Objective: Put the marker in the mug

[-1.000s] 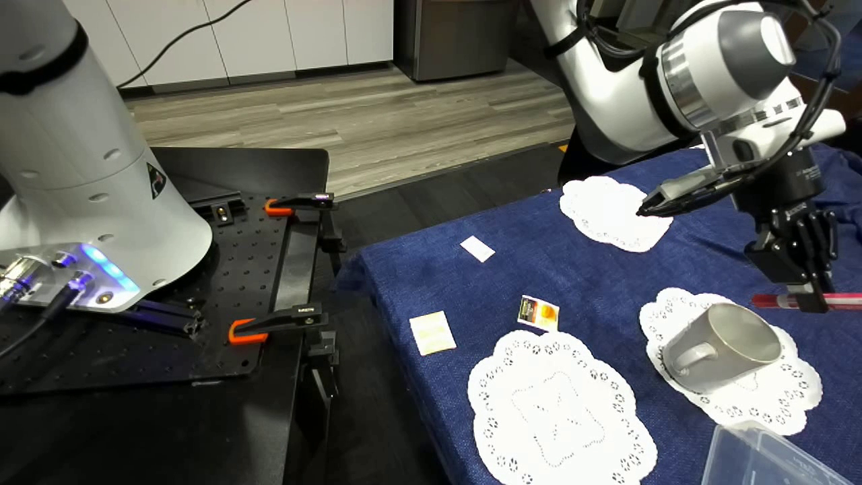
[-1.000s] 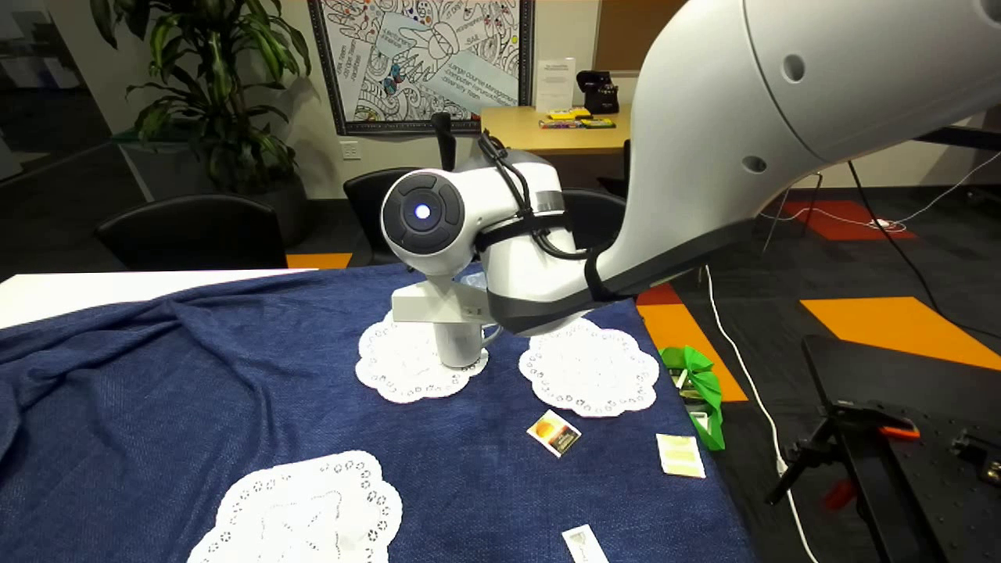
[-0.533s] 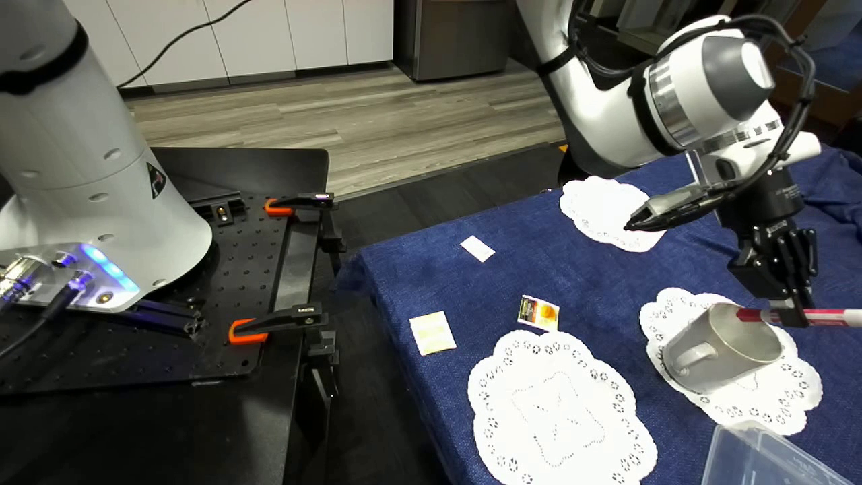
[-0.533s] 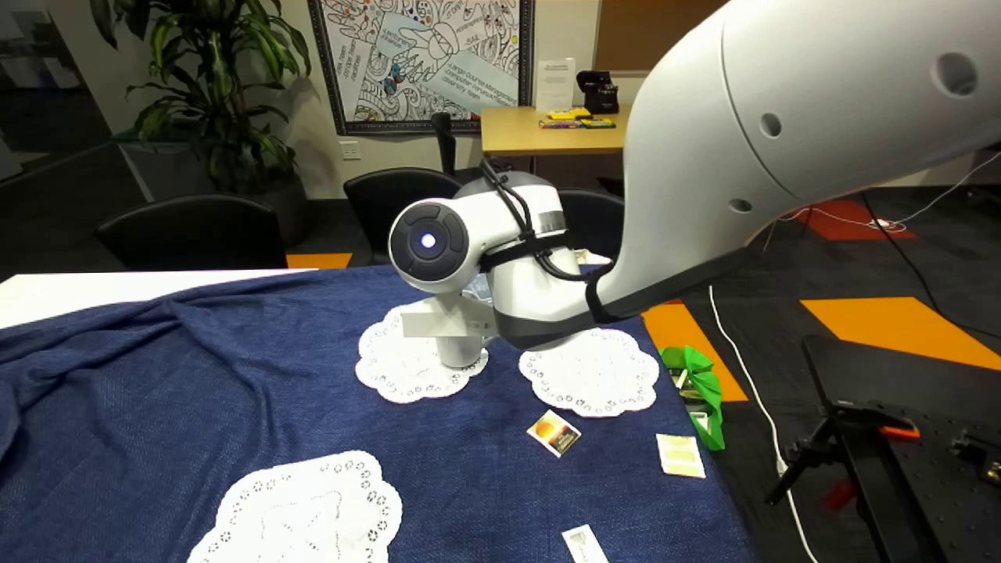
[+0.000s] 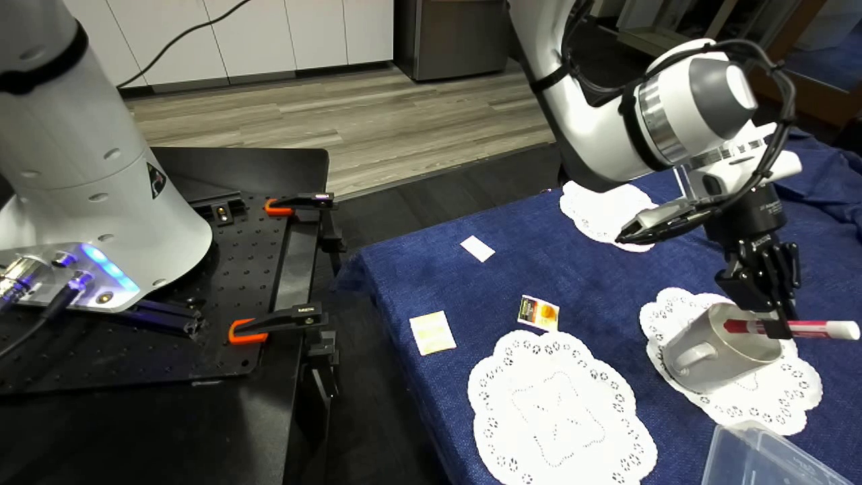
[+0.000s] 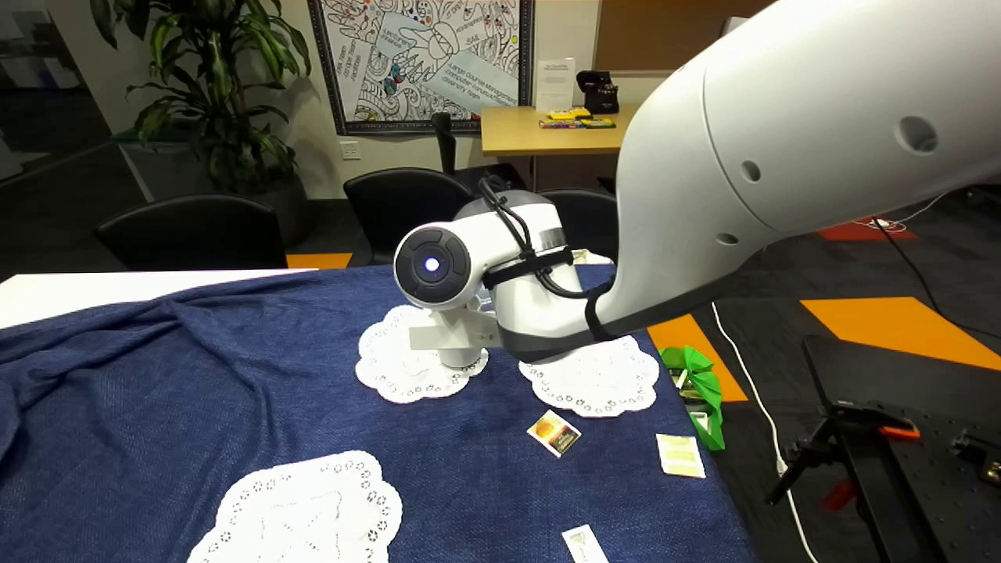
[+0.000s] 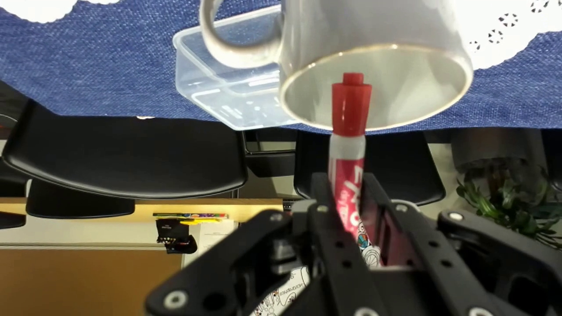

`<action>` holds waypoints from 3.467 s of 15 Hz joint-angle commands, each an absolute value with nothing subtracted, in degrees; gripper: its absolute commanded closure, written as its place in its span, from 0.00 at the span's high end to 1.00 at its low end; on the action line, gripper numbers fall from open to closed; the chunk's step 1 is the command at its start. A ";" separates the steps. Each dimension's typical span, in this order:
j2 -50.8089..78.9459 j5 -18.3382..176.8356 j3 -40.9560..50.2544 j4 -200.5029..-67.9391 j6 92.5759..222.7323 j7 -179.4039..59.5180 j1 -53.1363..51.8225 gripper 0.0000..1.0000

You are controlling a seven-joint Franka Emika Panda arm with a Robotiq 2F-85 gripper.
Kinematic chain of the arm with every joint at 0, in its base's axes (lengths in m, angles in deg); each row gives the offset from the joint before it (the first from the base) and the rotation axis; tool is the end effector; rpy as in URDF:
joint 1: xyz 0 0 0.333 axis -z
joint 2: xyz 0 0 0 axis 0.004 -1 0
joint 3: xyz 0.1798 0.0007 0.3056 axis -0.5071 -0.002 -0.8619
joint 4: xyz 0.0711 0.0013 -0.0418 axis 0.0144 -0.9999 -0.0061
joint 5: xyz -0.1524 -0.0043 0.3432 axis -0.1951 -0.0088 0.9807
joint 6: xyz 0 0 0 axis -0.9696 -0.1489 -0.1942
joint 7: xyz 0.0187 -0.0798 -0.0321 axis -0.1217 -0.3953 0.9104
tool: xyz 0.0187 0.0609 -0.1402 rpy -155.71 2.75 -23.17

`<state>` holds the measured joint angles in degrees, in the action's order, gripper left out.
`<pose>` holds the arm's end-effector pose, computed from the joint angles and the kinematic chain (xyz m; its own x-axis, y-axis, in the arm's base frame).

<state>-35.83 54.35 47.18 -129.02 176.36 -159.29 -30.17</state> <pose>0.7477 -0.0799 0.1278 0.2231 -0.5332 0.8160 -0.9300 -0.3673 0.0143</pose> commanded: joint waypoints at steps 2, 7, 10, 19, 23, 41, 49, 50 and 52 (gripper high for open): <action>-37.47 53.93 48.36 -127.51 176.71 -160.90 -30.44 0.59; -36.06 53.52 49.03 -129.43 177.60 -161.07 -31.70 0.98; -33.85 53.19 51.79 -132.22 178.06 -161.98 -34.38 1.00; -28.92 54.56 64.46 -141.55 177.00 -165.47 -45.66 1.00; -27.30 55.13 66.20 -144.11 177.93 -164.78 -47.72 1.00; 4.88 66.34 47.81 -164.90 203.43 -114.19 -38.79 1.00; 13.36 70.09 25.11 -168.00 198.41 -98.30 -21.50 1.00; 14.78 71.87 21.59 -168.95 197.18 -95.24 -19.00 1.00; 16.08 72.46 19.30 -169.97 196.78 -93.71 -17.39 1.00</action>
